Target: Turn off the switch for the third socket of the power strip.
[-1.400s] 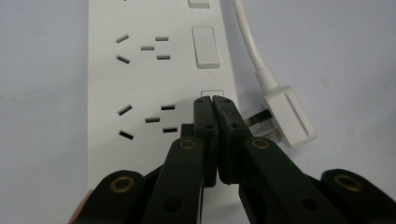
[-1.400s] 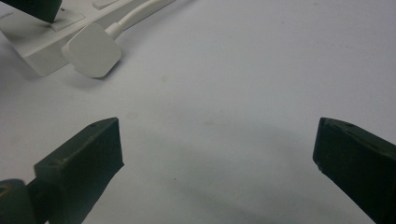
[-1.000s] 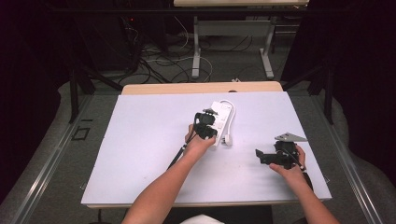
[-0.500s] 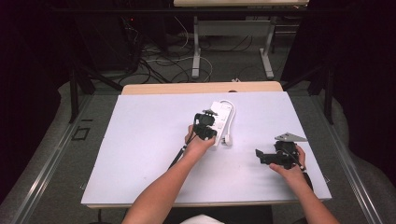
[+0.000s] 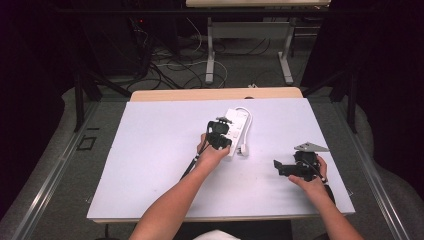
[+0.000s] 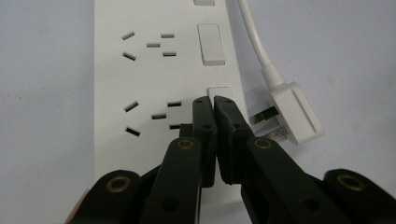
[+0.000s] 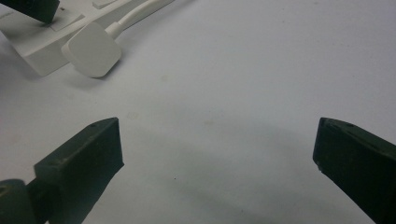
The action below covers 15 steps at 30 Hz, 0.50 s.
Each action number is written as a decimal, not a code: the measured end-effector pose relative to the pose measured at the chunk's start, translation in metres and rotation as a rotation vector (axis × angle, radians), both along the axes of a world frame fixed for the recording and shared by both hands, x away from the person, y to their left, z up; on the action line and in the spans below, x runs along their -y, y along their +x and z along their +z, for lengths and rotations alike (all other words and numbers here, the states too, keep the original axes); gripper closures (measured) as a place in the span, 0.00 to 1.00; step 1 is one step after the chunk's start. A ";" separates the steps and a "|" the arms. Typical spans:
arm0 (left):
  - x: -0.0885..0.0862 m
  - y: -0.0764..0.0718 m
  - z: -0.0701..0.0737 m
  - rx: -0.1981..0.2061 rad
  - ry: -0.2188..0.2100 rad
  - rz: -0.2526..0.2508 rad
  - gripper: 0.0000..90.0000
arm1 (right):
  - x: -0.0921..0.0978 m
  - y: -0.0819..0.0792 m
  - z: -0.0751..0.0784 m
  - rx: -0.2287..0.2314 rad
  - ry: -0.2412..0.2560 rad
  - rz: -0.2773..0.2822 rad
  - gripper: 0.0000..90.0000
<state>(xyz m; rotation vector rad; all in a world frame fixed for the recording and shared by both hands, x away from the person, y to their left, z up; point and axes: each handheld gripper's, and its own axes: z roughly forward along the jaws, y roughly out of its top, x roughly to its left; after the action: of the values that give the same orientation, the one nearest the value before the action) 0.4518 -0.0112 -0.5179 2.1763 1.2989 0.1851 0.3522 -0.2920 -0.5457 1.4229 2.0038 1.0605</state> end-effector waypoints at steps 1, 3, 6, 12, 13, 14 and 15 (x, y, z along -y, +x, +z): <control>-0.001 0.000 0.001 0.001 0.001 -0.004 0.96 | 0.000 0.000 0.000 -0.004 0.007 0.000 0.01; -0.002 0.000 0.002 0.000 -0.005 -0.007 0.96 | 0.000 0.000 0.000 -0.003 0.009 -0.003 0.01; -0.003 -0.001 0.004 0.000 -0.017 -0.005 0.94 | 0.000 0.000 0.000 -0.001 0.010 -0.003 0.01; -0.005 -0.001 0.007 0.005 -0.024 -0.016 0.90 | 0.000 0.000 0.000 -0.002 0.009 -0.002 0.01; -0.005 -0.001 0.007 0.007 -0.023 -0.023 0.89 | 0.000 0.000 0.000 -0.001 0.010 -0.003 0.01; -0.005 -0.002 0.007 0.006 -0.030 -0.016 0.89 | 0.000 0.000 0.000 -0.001 0.010 -0.006 0.01; -0.005 -0.002 0.008 0.005 -0.030 -0.021 0.88 | 0.000 0.000 0.000 -0.002 0.010 -0.005 0.01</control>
<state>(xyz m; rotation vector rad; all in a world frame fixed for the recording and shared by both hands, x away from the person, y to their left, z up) 0.4498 -0.0064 -0.5103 2.1620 1.2678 0.1615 0.3522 -0.2924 -0.5460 1.4342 1.9979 1.0692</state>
